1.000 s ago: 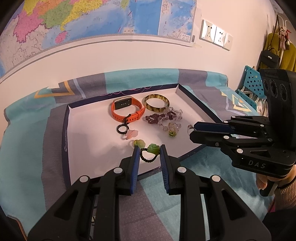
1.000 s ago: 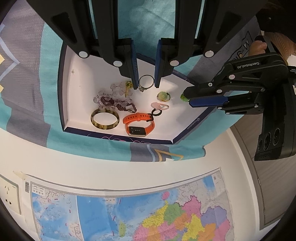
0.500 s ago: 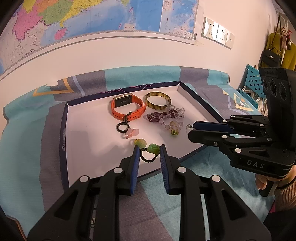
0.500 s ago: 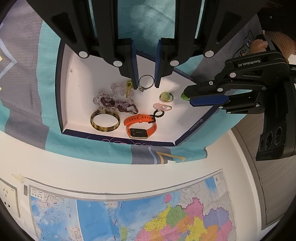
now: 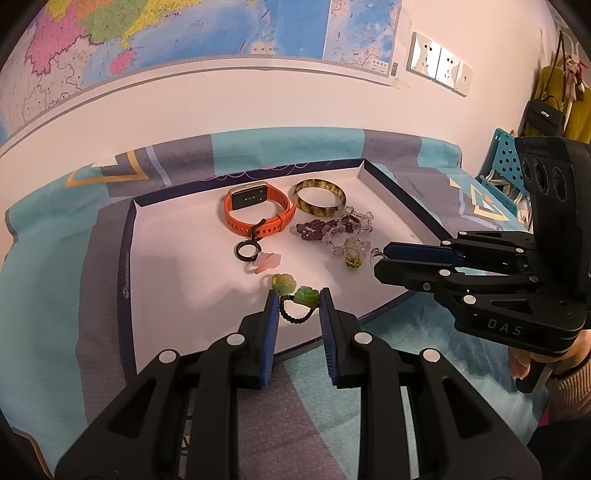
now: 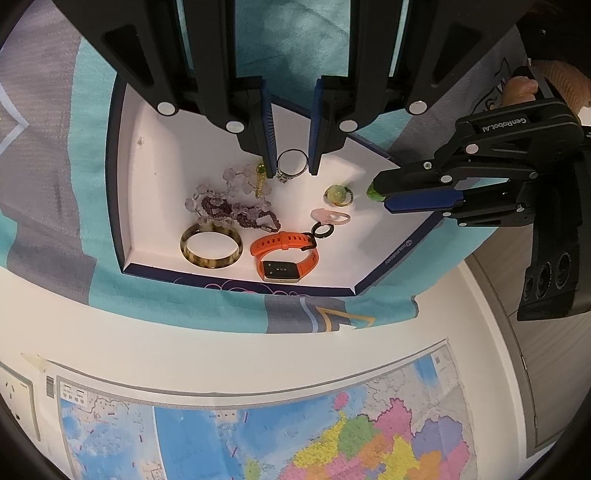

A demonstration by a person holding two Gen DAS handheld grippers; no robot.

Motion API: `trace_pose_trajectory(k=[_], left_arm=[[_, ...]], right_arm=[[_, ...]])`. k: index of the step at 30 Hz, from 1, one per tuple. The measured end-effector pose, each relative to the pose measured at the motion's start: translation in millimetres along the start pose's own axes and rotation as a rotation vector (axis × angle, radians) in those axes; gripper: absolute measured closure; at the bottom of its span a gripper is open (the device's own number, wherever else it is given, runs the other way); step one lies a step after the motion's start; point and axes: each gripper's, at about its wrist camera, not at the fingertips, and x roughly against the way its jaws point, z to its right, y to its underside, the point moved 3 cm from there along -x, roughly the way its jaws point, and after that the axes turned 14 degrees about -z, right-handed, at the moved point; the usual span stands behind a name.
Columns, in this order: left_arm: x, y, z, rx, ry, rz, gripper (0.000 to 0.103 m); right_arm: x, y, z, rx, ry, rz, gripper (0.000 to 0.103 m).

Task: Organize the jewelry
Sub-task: 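Hold the green corded ring and silver ring above the tray with both tools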

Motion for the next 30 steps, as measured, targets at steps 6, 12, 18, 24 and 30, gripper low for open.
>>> trace_pose_trajectory(k=[6,12,18,24,30], left_arm=[[-1.8,0.3,0.4,0.002,0.000,-0.004,0.081],[-2.4,0.4,0.6,0.002,0.000,-0.005,0.081],[-6.1,0.8,1.1,0.004,-0.001,-0.012,0.081],[-6.7,0.8,0.9,0.005,-0.002,-0.012,0.081],[-10.3,0.9,0.0,0.010,-0.002,-0.020,0.081]], right_arm=[[-3.2,-0.5,0.5,-0.003,0.000,-0.004,0.088],[-7.6,-1.6,1.3,-0.006,0.003,-0.011,0.088],[-10.5,-0.6,2.5,-0.008,0.006,-0.020,0.088],[-12.8,-1.5,2.4,-0.011,0.008,-0.026,0.088],[-14.3,-1.5,2.4,-0.012,0.010,-0.030,0.088]])
